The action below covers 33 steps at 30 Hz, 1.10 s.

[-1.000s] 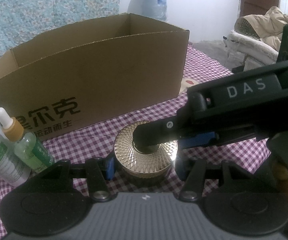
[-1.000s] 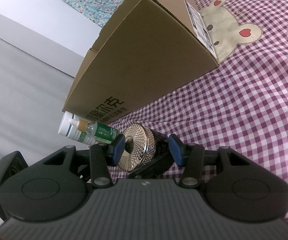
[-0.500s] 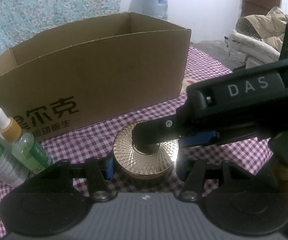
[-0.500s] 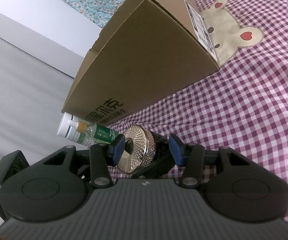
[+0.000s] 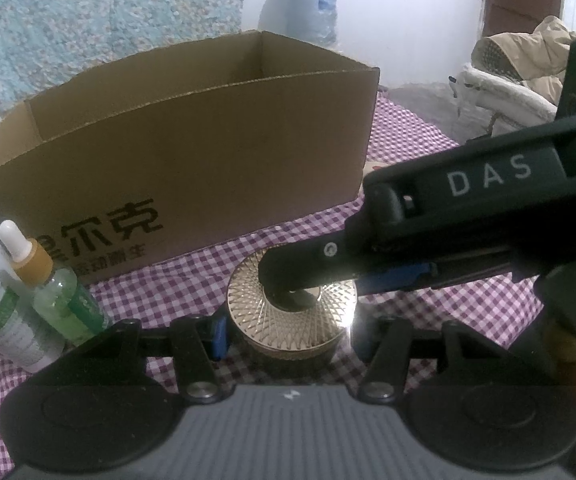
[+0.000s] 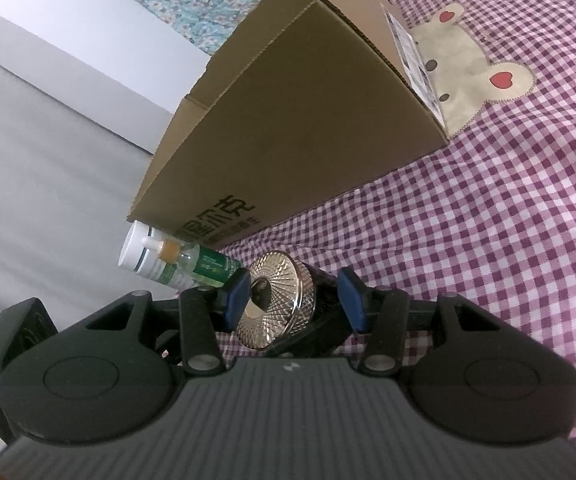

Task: Organize rigid objects
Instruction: 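Hold the gold-lidded jar closed in the right gripper above the table, then carry the gold-lidded jar into the box and open the right gripper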

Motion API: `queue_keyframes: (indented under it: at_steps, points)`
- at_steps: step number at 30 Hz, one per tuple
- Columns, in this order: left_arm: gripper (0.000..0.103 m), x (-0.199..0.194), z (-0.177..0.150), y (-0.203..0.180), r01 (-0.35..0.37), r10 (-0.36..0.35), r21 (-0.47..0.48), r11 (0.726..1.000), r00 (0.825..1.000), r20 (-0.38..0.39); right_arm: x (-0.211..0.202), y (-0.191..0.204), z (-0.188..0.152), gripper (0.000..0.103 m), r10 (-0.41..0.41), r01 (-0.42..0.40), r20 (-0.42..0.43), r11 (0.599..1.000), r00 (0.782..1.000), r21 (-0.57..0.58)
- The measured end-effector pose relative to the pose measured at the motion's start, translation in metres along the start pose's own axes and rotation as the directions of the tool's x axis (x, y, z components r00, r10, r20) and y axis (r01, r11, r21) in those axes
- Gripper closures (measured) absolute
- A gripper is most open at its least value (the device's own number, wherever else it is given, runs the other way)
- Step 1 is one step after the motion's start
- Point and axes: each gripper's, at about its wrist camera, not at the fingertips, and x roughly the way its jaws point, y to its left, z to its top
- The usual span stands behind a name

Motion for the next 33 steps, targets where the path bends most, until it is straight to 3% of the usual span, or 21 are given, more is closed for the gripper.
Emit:
queue_keyframes:
  at_steps: [33]
  points:
    - [0.046,-0.047,0.005,-0.002,-0.038,0.039,-0.013,0.999,0.994,0.099,-0.029,0.043,-0.004,0.055,0.022,-0.017,0.045,0.995,0.999,-0.097]
